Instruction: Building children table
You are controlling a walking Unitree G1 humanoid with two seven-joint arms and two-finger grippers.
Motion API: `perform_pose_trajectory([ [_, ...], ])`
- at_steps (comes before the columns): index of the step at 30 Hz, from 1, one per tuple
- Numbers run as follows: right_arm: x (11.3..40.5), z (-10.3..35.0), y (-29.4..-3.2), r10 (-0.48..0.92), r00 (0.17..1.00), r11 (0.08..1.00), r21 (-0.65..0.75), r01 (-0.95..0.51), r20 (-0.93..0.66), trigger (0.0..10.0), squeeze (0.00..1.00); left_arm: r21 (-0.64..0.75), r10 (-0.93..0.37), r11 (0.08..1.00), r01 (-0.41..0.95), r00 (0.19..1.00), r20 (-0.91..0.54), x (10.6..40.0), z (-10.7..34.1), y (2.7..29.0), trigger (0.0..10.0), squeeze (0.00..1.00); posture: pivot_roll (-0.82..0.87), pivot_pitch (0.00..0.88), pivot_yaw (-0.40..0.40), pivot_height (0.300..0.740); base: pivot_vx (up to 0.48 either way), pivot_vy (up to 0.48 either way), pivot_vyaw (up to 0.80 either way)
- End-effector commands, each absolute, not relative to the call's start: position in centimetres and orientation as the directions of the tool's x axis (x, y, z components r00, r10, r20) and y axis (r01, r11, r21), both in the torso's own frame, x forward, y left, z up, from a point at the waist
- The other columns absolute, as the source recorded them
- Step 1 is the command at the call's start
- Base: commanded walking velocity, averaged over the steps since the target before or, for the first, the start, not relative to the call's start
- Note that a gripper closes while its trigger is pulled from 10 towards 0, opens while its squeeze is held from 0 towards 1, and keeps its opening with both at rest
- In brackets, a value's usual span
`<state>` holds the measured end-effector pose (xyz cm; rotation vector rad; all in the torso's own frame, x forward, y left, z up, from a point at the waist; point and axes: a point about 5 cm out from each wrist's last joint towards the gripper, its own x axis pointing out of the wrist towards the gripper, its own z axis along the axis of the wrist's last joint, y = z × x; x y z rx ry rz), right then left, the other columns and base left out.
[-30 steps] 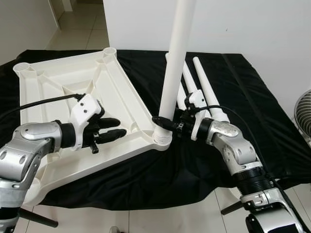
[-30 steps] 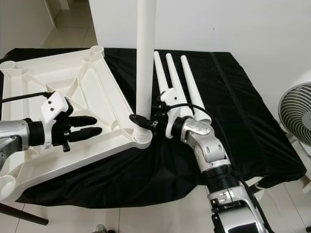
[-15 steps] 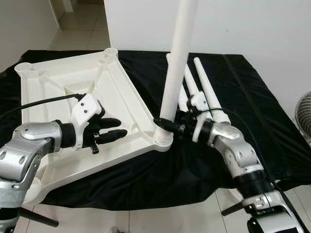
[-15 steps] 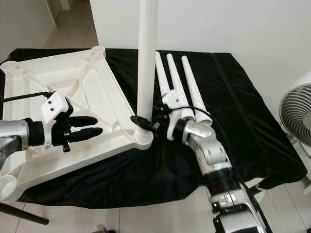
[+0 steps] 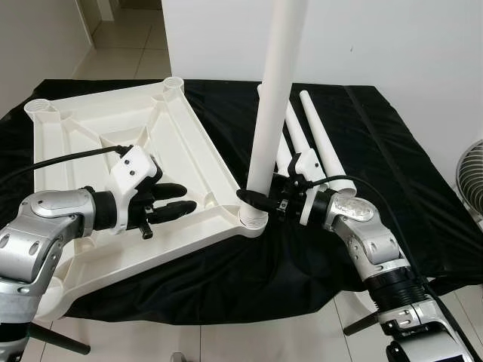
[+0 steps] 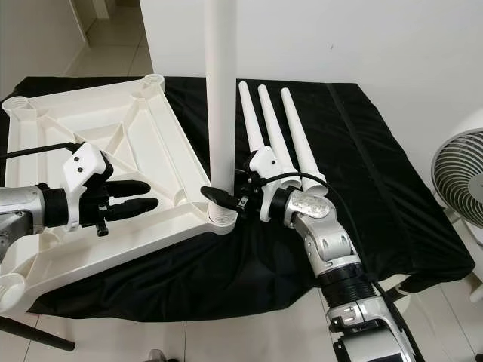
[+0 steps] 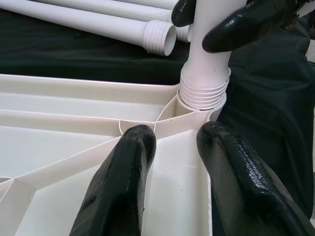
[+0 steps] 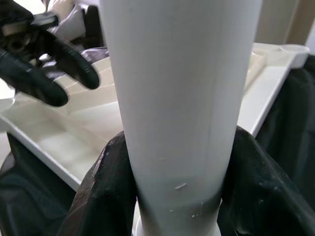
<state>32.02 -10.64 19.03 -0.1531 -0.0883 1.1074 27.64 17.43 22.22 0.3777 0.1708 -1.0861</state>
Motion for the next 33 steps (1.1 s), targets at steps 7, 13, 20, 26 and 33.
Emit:
perform_pose_trajectory([
  [7, 31.4, 15.2, -10.5, 0.877, 0.474, 0.474, -0.021, -0.88, -0.079, 0.0, 0.0, 0.231, -0.802, 0.453, 0.861, 0.507, -0.315, 27.6, 22.3, 17.7, 10.0, 0.0, 0.05, 0.116, 0.017, 0.74, 0.0, 0.0, 0.0],
  [13, 30.7, 14.3, -10.3, 0.881, 0.461, 0.458, -0.051, -0.887, -0.107, 0.0, 0.0, 0.229, -0.802, 0.453, 0.862, 0.506, -0.317, 27.6, 22.3, 17.7, 10.0, 0.0, 0.04, 0.118, 0.018, 0.74, 0.0, 0.0, 0.0],
  [20, 30.7, 13.0, -10.4, 0.815, 0.552, 0.546, -0.085, -0.833, -0.176, 0.0, 0.0, 0.228, -0.803, 0.452, 0.862, 0.505, -0.317, 27.6, 22.3, 17.6, 10.0, 0.0, 0.04, 0.12, 0.018, 0.74, 0.0, 0.0, 0.0],
  [26, 31.4, 11.4, -11.0, 0.652, 0.727, 0.732, -0.072, -0.678, -0.216, 0.0, 0.0, 0.228, -0.804, 0.451, 0.863, 0.504, -0.317, 27.5, 22.3, 17.6, 10.0, 0.0, 0.04, 0.124, 0.015, 0.74, 0.0, 0.0, 0.0],
  [33, 30.7, 10.3, -10.8, 0.576, 0.789, 0.8, -0.047, -0.598, -0.214, 0.0, 0.0, 0.225, -0.803, 0.451, 0.864, 0.502, -0.321, 27.6, 22.3, 17.7, 10.0, 0.0, 0.04, 0.127, 0.018, 0.74, 0.0, 0.0, 0.0],
])
